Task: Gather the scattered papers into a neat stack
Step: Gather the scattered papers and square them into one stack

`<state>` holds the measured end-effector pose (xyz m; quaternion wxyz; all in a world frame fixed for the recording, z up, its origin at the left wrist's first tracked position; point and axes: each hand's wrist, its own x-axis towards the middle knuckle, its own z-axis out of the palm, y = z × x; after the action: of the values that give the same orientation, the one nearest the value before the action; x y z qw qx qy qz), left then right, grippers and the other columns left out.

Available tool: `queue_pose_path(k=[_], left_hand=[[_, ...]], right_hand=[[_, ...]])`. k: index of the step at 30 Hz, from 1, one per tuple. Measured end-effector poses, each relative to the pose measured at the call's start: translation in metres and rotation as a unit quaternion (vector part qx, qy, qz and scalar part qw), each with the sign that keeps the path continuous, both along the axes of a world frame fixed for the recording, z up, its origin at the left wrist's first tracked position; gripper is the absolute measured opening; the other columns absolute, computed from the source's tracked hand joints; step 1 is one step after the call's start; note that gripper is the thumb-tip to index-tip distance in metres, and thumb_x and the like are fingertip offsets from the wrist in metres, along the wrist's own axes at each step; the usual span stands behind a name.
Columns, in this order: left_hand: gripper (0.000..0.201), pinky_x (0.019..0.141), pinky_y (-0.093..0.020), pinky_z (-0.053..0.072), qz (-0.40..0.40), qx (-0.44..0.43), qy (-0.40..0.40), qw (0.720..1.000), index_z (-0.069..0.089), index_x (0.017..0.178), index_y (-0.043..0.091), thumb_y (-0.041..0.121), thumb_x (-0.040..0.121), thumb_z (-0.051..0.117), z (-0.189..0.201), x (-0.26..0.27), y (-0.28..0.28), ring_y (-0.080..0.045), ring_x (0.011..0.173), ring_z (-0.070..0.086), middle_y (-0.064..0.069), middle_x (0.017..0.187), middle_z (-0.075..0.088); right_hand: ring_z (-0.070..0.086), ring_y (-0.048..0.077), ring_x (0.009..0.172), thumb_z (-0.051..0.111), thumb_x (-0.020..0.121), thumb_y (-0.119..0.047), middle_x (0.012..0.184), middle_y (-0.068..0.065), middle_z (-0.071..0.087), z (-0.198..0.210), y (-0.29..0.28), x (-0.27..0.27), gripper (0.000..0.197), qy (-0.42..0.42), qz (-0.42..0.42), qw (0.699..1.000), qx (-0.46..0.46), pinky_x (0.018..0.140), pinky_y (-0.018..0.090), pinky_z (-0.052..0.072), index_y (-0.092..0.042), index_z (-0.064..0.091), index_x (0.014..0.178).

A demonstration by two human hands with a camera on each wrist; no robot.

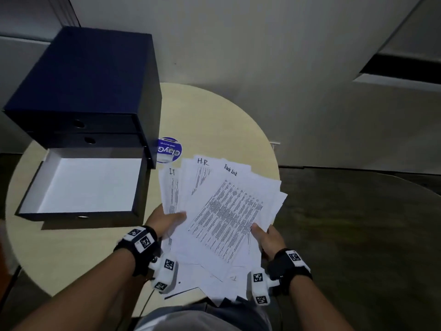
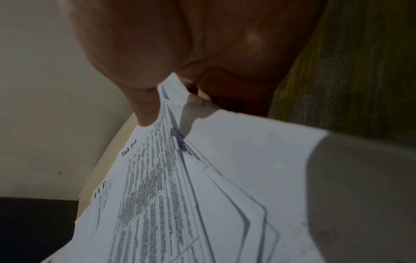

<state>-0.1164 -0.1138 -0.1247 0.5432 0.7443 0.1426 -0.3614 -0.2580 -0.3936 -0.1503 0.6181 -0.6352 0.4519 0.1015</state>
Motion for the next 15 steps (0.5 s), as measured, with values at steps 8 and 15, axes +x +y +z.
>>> queue_pose_path(k=[8, 15], left_hand=[[0.016, 0.062, -0.028, 0.042, -0.147, 0.120, -0.127, 0.974, 0.058, 0.083, 0.020, 0.006, 0.091, 0.057, -0.004, 0.019, -0.003, -0.031, 0.072, 0.060, -0.006, 0.071, 0.061], [0.027, 0.066, -0.028, 0.046, -0.150, 0.062, -0.072, 0.984, 0.062, 0.105, 0.011, 0.002, 0.079, 0.059, 0.002, 0.018, -0.021, -0.027, 0.072, 0.059, -0.007, 0.082, 0.065]], right_hand=[[0.055, 0.030, 0.122, 0.066, 0.088, -0.044, 0.140, 0.011, 0.053, -0.015, -0.002, -0.002, 0.082, -0.018, -0.013, 1.000, -0.019, 0.098, 0.043, 0.047, -0.008, 0.027, 0.151], [0.057, 0.023, 0.067, 0.072, 0.084, -0.032, 0.088, 0.015, 0.062, -0.033, -0.006, -0.002, 0.079, 0.045, -0.022, 0.997, -0.056, 0.061, 0.031, 0.050, -0.011, 0.029, 0.148]])
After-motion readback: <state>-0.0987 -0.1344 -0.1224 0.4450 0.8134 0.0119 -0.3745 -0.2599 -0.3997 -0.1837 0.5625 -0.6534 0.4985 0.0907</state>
